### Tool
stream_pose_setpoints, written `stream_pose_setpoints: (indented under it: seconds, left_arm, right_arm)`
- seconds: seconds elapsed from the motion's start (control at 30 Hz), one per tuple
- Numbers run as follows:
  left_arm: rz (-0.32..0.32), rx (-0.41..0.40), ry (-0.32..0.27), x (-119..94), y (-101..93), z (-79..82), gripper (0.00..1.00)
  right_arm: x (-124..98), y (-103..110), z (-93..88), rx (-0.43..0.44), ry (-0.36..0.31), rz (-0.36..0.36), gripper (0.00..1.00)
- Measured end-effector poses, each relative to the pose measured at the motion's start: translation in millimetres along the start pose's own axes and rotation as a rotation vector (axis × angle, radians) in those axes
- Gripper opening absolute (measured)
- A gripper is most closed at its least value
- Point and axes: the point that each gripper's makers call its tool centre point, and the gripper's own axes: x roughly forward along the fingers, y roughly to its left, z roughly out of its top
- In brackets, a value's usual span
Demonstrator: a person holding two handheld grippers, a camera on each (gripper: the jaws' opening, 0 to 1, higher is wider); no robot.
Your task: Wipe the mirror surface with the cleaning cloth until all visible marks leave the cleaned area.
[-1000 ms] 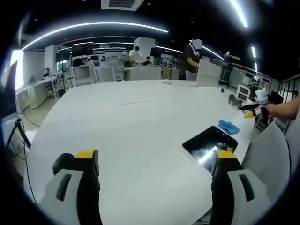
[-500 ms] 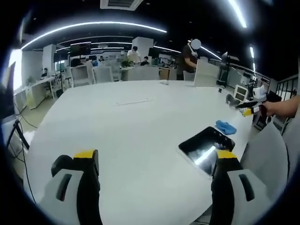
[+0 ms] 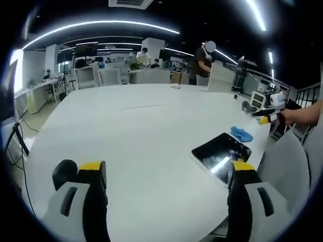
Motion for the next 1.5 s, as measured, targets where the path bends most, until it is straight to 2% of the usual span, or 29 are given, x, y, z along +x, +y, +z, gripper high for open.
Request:
stream_pose_setpoints:
  seconds: [0.23,0.37,0.57,0.67,0.77,0.93,0.97,1.0,1.07,1.13,1.2,1.23,1.3,1.43,1.5]
  left_arm:
    - [0.017,0.01,-0.007,1,-2.2,1.8,0.99]
    - [0.016,0.011,-0.006,-2,-8.8,0.8,0.99]
    - [0.021,0.014,0.001,-7,-9.9,0.7,0.99]
    - [0.025,0.012,0.0,-9,-10.1,1.7,0.99]
    - [0.03,0.012,0.001,-10,-7.9,2.1,0.99]
    - [0.033,0.018,-0.001,-10,-7.7,5.2,0.99]
    - [0.033,0.02,0.0,-10,-8.0,5.4,0.99]
    - [0.033,0.021,0.002,-9,-8.5,5.6,0.99]
    - [0.033,0.026,0.007,-8,-9.1,5.2,0.99]
    - [0.031,0.025,0.005,-7,-8.6,5.3,0.99]
    - [0.03,0.023,0.001,-6,-9.0,6.2,0.99]
    - [0.03,0.022,-0.001,-6,-9.0,6.3,0.99]
    - [0.03,0.02,-0.001,-5,-8.3,5.1,0.99]
    - [0.03,0.017,0.001,-7,-9.6,3.7,0.99]
    - [0.033,0.015,0.0,-7,-10.2,3.8,0.99]
  right_arm:
    - [19,15,4.2,-0.073,0.024,0.047,0.68]
    - [35,17,-2.3,-0.116,0.051,0.069,0.5]
    - [55,26,-18.0,-0.178,0.117,0.082,0.33]
    - [64,28,-33.3,-0.182,0.154,0.097,0.28]
    - [68,28,-41.4,-0.183,0.168,0.101,0.25]
    - [71,18,-54.8,-0.198,0.214,0.055,0.19]
    - [74,8,-54.0,-0.231,0.199,0.024,0.21]
    - [75,8,-53.3,-0.227,0.189,0.028,0.22]
    - [79,6,-58.9,-0.222,0.217,0.03,0.17]
    - [80,9,-53.6,-0.241,0.19,0.029,0.06]
    - [82,11,-56.9,-0.266,0.209,0.019,0.05]
    - [82,14,-59.9,-0.264,0.228,0.013,0.06]
    - [84,15,-55.5,-0.25,0.211,0.009,0.05]
    - [82,18,-54.8,-0.237,0.226,0.009,0.0]
    - [81,18,-55.5,-0.119,0.239,0.006,0.0]
